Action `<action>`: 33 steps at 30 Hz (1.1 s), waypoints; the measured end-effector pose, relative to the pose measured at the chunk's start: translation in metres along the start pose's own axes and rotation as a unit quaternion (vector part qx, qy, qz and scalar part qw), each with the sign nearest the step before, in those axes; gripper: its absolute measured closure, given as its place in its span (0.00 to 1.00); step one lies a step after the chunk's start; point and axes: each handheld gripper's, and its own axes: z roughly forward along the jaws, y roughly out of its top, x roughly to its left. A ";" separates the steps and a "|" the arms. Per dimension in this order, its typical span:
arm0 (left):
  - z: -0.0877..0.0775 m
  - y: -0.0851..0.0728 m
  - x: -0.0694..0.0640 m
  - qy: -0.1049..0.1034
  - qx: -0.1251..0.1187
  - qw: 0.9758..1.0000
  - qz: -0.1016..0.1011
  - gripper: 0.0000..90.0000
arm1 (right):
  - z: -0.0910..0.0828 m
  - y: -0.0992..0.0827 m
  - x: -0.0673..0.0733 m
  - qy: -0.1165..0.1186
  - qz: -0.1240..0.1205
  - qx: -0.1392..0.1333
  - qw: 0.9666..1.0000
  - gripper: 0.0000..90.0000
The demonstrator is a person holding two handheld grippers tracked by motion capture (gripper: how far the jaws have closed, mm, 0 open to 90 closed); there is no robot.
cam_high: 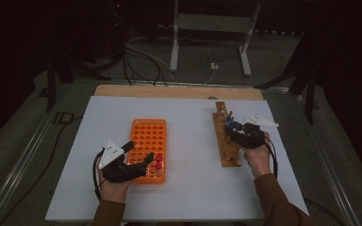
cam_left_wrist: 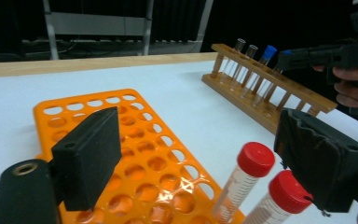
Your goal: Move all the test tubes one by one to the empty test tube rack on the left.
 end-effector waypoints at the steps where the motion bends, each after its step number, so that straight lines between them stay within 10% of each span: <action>1: 0.000 0.001 0.001 0.007 0.003 1.000 0.001 0.03 | 0.000 0.000 0.000 0.000 -0.001 0.000 1.000 0.73; 33: 0.015 0.032 0.004 -0.026 0.010 0.999 0.040 0.02 | -0.049 0.048 0.020 0.000 -0.041 -0.071 0.997 0.85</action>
